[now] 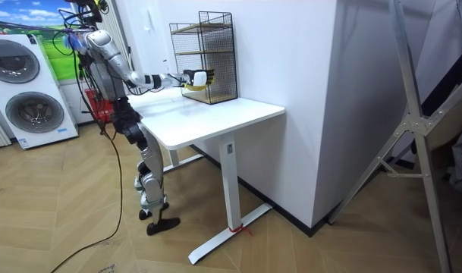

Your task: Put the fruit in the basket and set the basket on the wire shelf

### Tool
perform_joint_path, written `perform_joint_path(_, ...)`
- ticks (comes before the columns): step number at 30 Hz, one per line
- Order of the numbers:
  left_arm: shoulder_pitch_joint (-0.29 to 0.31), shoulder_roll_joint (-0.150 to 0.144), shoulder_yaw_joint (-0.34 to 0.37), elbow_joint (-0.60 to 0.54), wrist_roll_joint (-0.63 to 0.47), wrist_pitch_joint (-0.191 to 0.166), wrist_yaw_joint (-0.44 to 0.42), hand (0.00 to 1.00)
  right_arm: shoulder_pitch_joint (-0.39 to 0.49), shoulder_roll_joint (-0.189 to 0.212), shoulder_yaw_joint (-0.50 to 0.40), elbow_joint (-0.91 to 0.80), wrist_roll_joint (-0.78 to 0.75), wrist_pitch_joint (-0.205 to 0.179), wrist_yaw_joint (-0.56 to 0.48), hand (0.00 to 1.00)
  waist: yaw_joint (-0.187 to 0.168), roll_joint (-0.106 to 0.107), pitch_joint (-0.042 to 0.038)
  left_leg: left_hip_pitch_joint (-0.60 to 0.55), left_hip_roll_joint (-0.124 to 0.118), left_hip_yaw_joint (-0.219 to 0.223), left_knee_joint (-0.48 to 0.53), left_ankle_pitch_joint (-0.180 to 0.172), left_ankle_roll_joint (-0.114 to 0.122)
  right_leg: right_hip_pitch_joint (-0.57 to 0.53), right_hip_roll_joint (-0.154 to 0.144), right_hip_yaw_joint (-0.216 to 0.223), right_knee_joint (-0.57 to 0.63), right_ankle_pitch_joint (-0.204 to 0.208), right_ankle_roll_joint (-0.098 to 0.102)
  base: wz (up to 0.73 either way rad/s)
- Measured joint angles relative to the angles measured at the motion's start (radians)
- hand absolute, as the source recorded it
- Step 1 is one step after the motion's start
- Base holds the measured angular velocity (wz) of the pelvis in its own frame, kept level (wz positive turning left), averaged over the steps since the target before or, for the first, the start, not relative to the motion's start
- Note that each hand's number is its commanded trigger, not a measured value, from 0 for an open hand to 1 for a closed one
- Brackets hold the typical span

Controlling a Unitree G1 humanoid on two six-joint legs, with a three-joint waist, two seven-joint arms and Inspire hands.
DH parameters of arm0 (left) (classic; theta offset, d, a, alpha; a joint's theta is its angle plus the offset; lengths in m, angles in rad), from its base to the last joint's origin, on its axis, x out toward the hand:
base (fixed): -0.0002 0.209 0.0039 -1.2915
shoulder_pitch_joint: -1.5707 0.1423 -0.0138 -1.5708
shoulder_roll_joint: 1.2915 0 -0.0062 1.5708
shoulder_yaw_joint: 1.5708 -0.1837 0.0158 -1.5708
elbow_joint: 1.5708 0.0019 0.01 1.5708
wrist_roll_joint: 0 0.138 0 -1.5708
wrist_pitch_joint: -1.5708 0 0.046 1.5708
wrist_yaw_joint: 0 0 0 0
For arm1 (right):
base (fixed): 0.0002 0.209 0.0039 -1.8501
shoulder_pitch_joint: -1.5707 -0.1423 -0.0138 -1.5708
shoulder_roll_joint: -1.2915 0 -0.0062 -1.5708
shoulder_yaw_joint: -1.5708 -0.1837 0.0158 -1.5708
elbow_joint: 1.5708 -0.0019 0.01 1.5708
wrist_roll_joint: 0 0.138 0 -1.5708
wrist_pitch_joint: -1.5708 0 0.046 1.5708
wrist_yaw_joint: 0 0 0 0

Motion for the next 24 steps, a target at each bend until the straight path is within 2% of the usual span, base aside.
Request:
perform_joint_path(4,-0.034,-0.003,0.006,0.03,-0.001,0.014,0.003,0.0,-0.065,-0.008,-0.002,0.066,-0.005,0.013,-0.002,0.0,-0.006,0.001,-0.0009,0.001,0.0,0.0,0.0,0.0,0.0,0.002,-0.002,-0.003,0.0,0.0,0.0,0.0)
perform_joint_path(7,-0.063,-0.007,0.008,0.072,-0.001,0.016,0.003,0.0,-0.079,-0.012,-0.001,0.08,-0.005,0.015,-0.002,0.0,-0.004,0.002,-0.0009,0.004,0.0,0.0,0.0,0.0,0.0,0.005,-0.001,-0.004,-0.001,0.0,0.0,0.0)
perform_joint_path(16,-0.07,-0.007,0.015,0.091,-0.001,0.053,0.003,0.0,-0.08,-0.012,-0.002,0.098,-0.006,0.053,-0.003,0.0,-0.004,0.002,-0.0009,0.003,0.0,0.0,-0.001,0.0,0.0,0.002,-0.001,-0.004,-0.001,0.0,0.0,0.0)
perform_joint_path(20,-0.07,-0.006,0.017,0.092,0.0,0.058,0.004,0.0,-0.08,-0.012,-0.001,0.103,-0.005,0.056,-0.004,0.0,-0.005,0.002,-0.0008,0.005,0.0,0.0,-0.001,0.001,0.0,0.008,-0.001,-0.004,-0.003,0.0,0.0,0.01)
perform_joint_path(24,-0.07,-0.005,0.024,0.092,0.0,0.08,0.018,0.0,-0.08,-0.014,-0.001,0.138,-0.007,0.059,-0.004,0.0,-0.007,0.005,-0.002,0.017,0.0,-0.003,-0.002,0.001,0.0,0.025,-0.001,-0.006,-0.017,0.005,-0.001,0.0)
